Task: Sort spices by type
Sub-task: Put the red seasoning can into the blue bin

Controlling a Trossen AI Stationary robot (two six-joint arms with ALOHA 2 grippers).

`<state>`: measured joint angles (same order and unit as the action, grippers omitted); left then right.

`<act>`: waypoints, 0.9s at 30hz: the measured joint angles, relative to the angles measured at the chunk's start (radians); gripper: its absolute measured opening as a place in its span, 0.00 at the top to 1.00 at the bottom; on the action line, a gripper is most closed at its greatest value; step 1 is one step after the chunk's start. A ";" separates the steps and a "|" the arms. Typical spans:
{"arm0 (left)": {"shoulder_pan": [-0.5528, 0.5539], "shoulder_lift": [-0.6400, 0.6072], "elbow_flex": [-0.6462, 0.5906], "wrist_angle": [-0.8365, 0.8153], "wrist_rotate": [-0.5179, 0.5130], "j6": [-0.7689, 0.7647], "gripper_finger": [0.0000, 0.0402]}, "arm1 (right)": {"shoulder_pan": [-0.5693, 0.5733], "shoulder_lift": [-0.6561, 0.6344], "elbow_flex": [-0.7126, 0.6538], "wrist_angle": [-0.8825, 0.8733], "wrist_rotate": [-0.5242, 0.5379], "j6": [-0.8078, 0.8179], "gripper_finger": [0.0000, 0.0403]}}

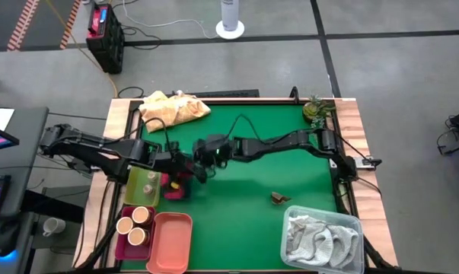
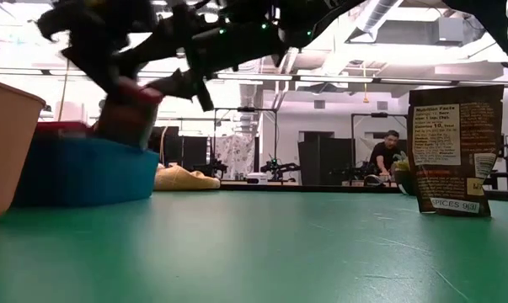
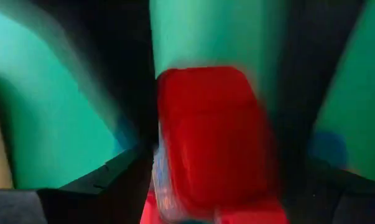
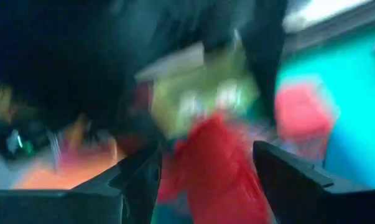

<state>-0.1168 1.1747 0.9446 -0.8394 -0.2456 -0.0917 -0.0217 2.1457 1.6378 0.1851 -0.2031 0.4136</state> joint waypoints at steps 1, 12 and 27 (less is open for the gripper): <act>0.006 0.000 0.005 0.018 -0.002 -0.003 0.28 | -0.005 -0.005 0.001 0.002 -0.006 0.020 0.31; 0.034 -0.010 0.003 -0.036 0.001 -0.010 0.28 | -0.016 -0.003 -0.004 -0.021 -0.077 0.052 0.31; 0.033 -0.011 0.003 -0.040 -0.022 0.034 0.28 | -0.029 -0.042 -0.006 -0.174 0.003 -0.241 0.31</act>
<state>-0.0834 1.1641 0.9478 -0.8799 -0.2677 -0.0577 -0.0510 2.1040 1.6314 0.0113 -0.2000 0.1731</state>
